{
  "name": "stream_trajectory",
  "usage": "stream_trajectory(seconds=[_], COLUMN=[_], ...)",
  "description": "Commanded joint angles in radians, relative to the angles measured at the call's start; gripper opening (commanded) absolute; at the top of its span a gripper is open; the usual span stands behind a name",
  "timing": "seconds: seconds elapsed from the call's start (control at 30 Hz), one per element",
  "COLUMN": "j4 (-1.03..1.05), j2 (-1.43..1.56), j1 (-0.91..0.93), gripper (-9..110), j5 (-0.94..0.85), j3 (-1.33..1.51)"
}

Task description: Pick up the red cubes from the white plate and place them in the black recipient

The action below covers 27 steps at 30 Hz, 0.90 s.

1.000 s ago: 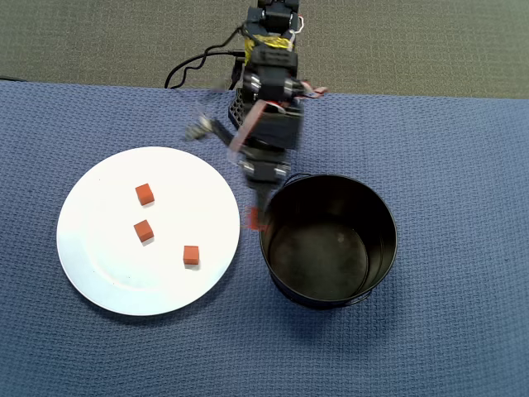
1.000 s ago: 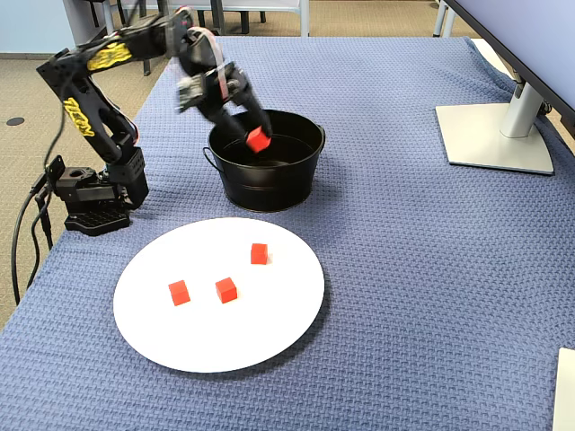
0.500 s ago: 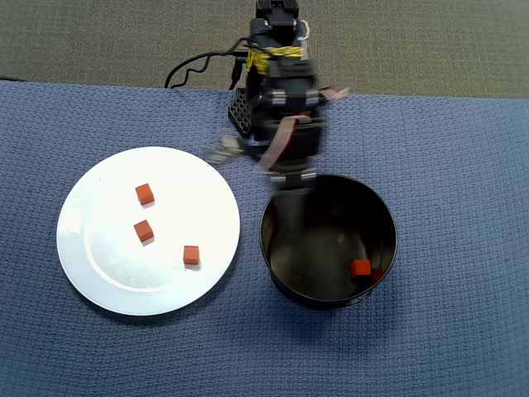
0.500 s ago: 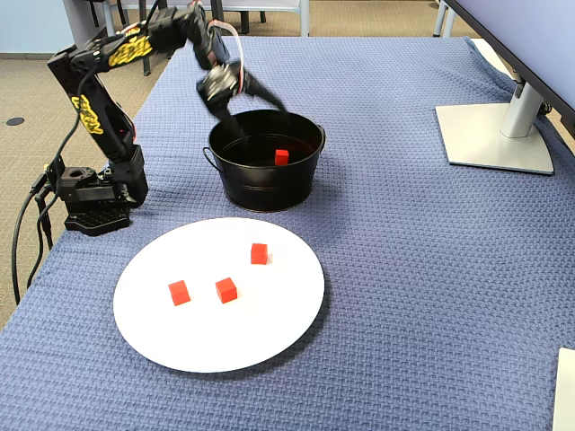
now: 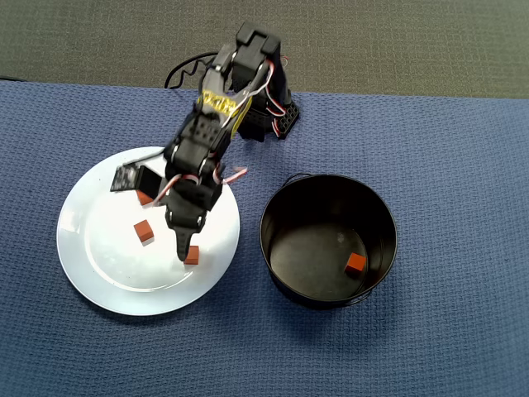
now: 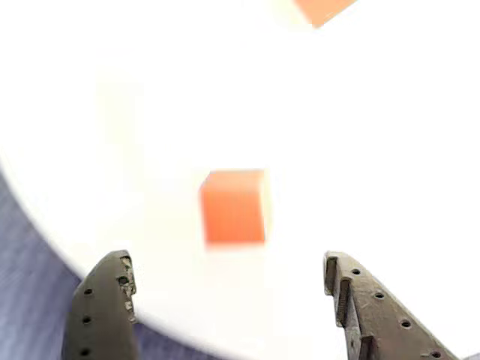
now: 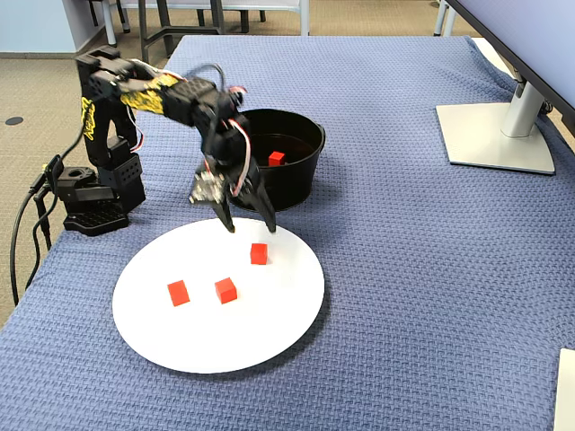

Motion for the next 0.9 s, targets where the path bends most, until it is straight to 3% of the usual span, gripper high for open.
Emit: stream_trajectory(seconds=[0.0, 0.27, 0.67, 0.87], j4=[0.025, 0.003, -0.052, -0.064], j2=[-0.052, -0.144, -0.212, -0.222], j1=[-0.005, -0.034, -0.028, -0.034], gripper=[25, 25, 21, 7], j5=[-0.063, -0.218, -0.229, -0.213], j3=[-0.117, -0.147, -0.163, -0.167])
